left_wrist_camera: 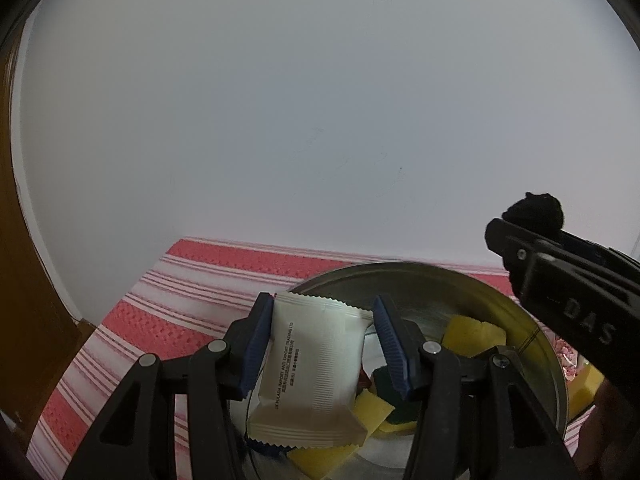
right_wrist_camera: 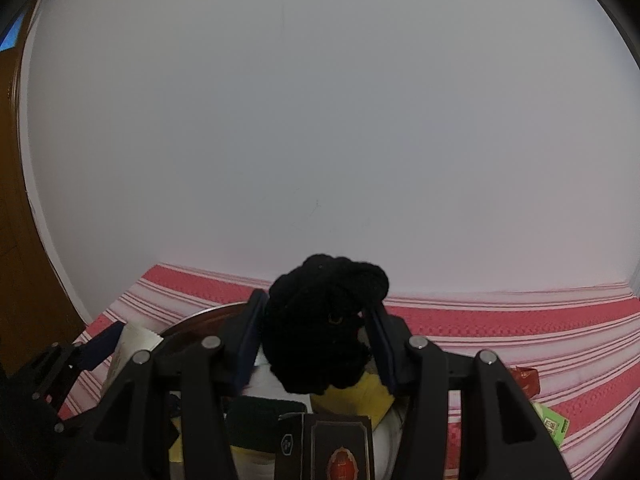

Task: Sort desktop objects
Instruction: 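Open the left tool to drop the white packet while the right tool drops the black hair tie, then move both tools away from the tin toward the green tissue pack and sponge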

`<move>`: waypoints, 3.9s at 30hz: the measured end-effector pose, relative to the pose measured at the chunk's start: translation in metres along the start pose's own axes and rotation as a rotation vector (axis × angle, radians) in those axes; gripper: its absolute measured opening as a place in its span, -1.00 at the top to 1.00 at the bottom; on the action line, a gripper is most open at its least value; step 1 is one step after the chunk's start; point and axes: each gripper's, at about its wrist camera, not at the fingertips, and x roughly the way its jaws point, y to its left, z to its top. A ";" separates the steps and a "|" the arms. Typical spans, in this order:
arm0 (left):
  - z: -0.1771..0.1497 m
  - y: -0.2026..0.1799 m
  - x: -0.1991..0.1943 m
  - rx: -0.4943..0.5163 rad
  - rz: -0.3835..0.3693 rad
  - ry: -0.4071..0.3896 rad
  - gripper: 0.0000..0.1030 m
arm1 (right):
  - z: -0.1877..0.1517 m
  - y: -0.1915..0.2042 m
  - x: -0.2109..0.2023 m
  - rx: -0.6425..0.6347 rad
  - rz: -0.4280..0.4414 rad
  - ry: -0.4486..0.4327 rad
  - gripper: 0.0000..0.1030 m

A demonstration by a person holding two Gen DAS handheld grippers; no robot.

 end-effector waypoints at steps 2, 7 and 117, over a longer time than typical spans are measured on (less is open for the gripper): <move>-0.002 -0.002 0.002 0.005 -0.003 0.014 -0.05 | -0.002 0.013 -0.002 -0.002 0.002 0.022 0.04; -0.004 -0.012 0.000 0.026 -0.020 0.050 -0.05 | 0.009 0.022 0.009 0.018 0.010 0.079 0.04; -0.100 -0.285 -0.044 0.951 -0.339 -0.036 -0.82 | -0.154 -0.257 -0.163 0.467 -0.344 -0.157 -0.91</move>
